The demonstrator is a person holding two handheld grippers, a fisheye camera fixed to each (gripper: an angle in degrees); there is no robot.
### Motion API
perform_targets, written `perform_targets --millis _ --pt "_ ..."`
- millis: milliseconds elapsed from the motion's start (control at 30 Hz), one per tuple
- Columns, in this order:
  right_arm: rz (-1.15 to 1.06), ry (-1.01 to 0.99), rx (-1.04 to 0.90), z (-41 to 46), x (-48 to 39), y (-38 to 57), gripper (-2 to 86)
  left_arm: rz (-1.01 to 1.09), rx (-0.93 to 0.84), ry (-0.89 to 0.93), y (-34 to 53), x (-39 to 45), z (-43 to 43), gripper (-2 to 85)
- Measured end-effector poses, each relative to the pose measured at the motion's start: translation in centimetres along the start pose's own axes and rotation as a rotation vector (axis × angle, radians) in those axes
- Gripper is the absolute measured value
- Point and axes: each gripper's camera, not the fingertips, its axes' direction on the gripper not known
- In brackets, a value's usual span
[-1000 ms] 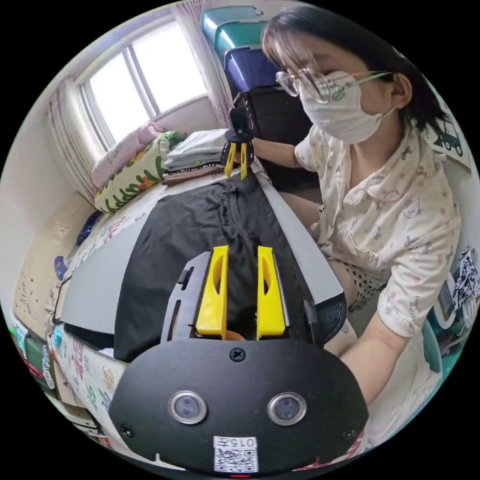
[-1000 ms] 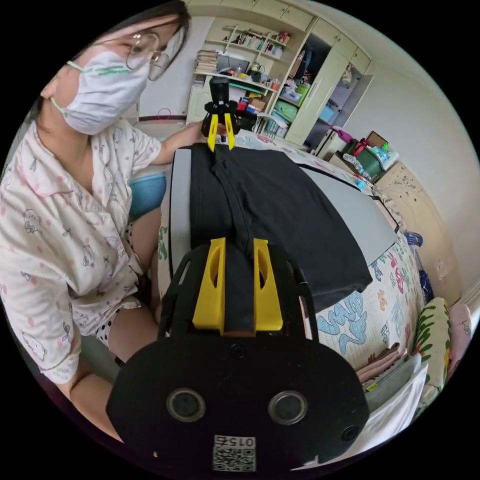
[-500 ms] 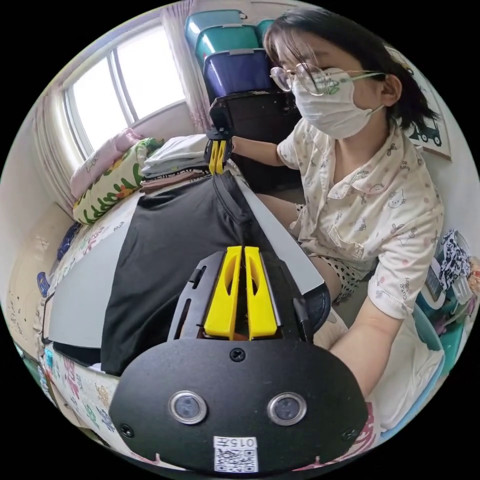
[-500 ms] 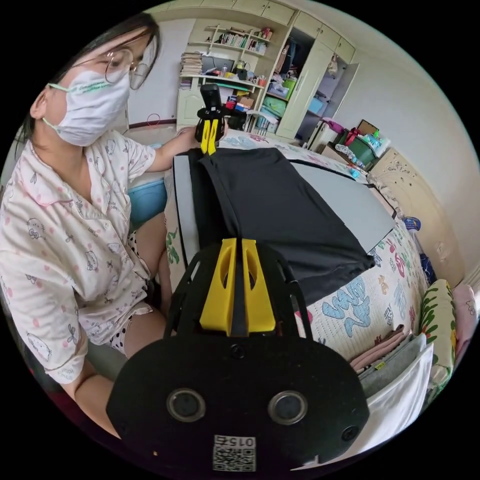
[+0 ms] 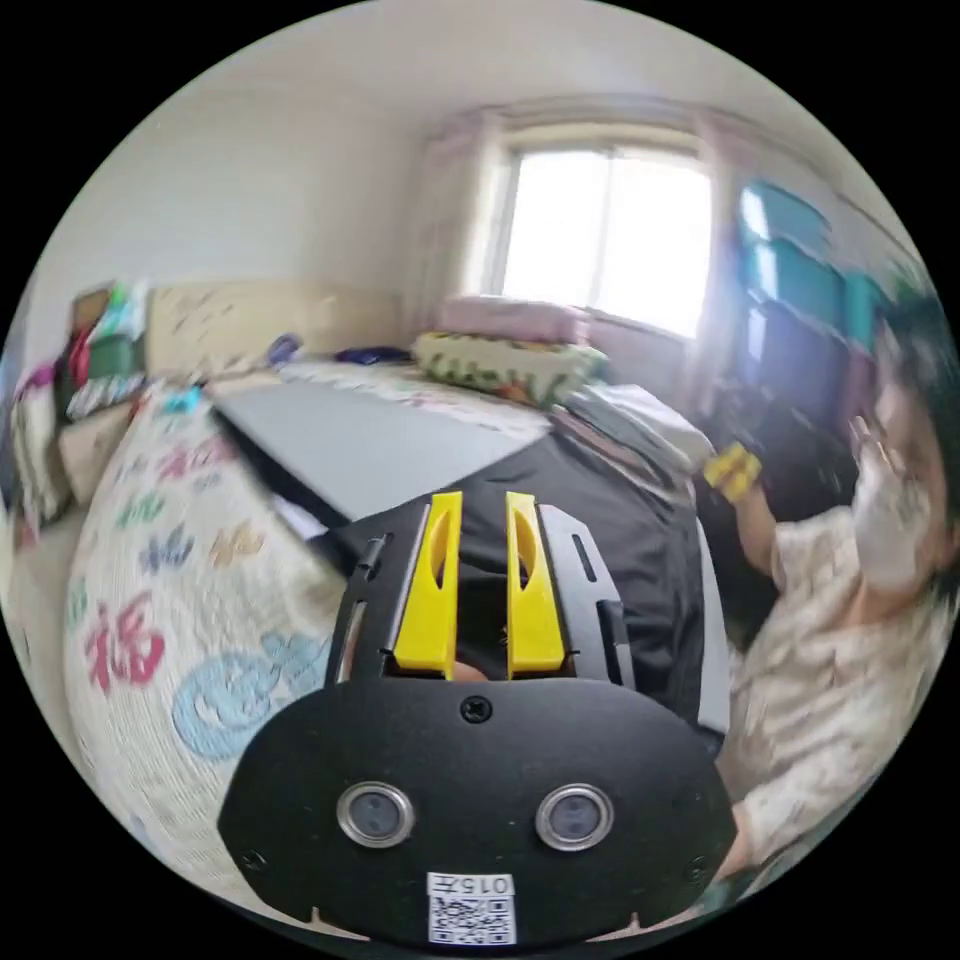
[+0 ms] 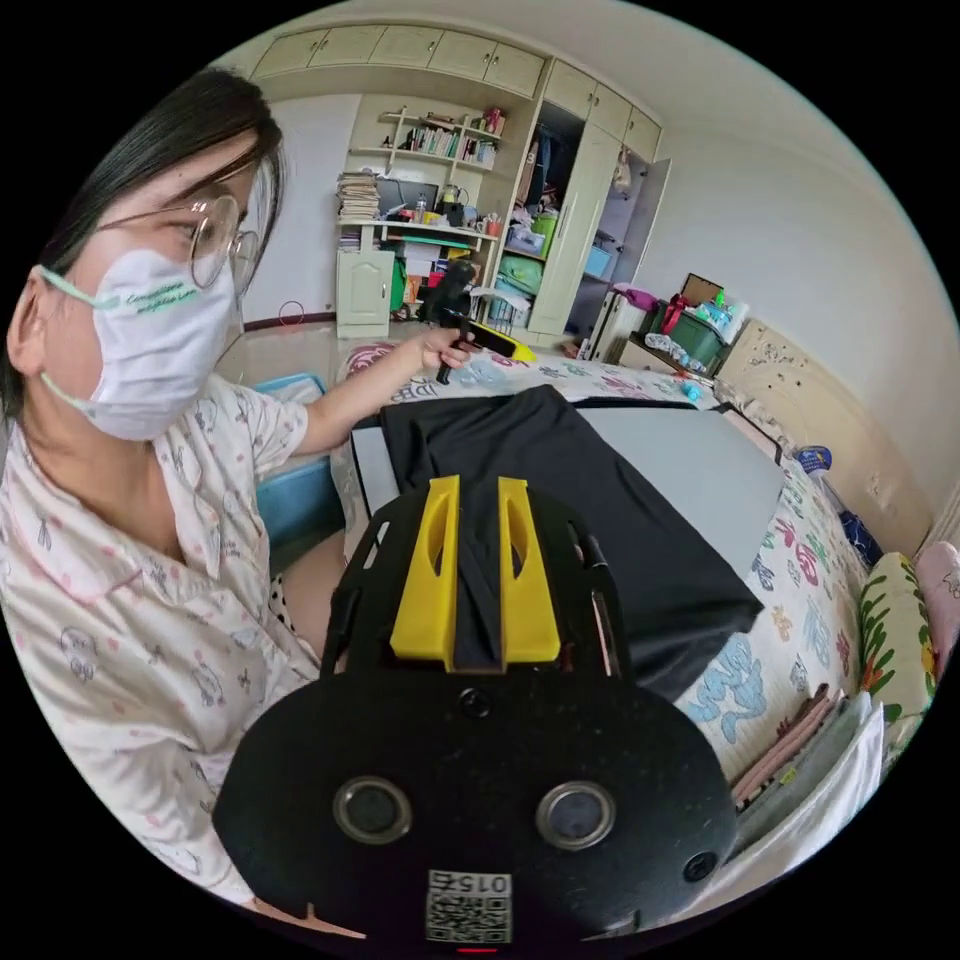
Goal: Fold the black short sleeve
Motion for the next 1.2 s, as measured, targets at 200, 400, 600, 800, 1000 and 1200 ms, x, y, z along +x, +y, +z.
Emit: perform_targets --millis 200,400,600,800,1000,1200 --pt "-0.109 -0.059 -0.106 9.8 -2.4 -6.7 8.1 -0.217 -0.092 -0.067 11.9 -16.3 -4.0 11.5" --pt "-0.147 -0.077 -0.235 16.2 -3.1 -10.6 8.8 -0.174 -0.176 -0.103 18.6 -23.7 -7.1 9.6" --pt "-0.045 -0.170 -0.331 19.3 -0.6 -11.9 4.7 -0.170 -0.185 -0.094 23.5 -31.9 -13.1 1.1" --pt "-0.042 -0.235 -0.246 16.6 0.1 -12.7 -0.6 -0.136 -0.109 -0.114 26.1 -37.9 -22.3 -0.3" --pt "-0.073 -0.307 -0.188 13.5 0.3 -13.5 -0.9 -0.055 -0.127 -0.286 24.8 -41.1 -29.4 -0.2" --pt "-0.097 -0.292 -0.326 14.6 -0.1 -15.2 -0.6 0.039 -0.298 -0.461 20.5 -44.4 -31.5 0.4"
